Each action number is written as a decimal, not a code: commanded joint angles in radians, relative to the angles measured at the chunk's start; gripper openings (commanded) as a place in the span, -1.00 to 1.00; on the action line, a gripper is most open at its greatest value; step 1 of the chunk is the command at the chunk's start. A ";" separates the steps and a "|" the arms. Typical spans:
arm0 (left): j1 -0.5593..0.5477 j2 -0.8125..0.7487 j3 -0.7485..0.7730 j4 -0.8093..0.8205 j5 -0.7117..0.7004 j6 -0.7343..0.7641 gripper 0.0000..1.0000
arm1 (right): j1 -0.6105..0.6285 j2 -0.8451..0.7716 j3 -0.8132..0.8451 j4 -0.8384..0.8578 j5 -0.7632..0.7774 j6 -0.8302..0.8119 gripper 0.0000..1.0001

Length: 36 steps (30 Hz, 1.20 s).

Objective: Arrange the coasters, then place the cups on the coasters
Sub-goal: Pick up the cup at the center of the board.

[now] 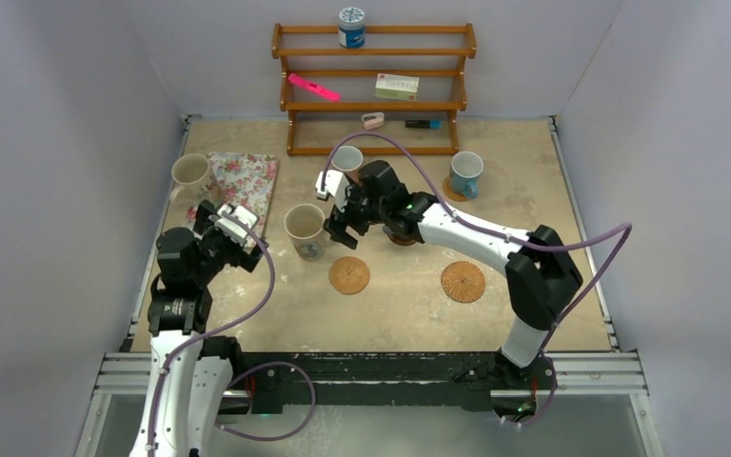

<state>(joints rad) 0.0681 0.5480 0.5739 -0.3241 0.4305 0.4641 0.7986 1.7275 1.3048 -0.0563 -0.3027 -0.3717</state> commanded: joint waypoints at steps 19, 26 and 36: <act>0.022 -0.055 -0.009 0.006 0.059 0.011 1.00 | 0.006 0.115 0.046 0.047 -0.064 0.064 0.36; 0.025 -0.056 -0.009 0.008 0.060 0.011 1.00 | 0.019 0.141 0.054 0.050 -0.077 0.090 0.27; 0.031 -0.059 -0.011 0.006 0.066 0.010 1.00 | 0.022 0.162 0.062 0.053 -0.078 0.098 0.04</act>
<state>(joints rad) 0.0856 0.4957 0.5739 -0.3305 0.4763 0.4667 0.8135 1.8687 1.3479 -0.0349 -0.3580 -0.2886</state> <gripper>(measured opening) 0.998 0.551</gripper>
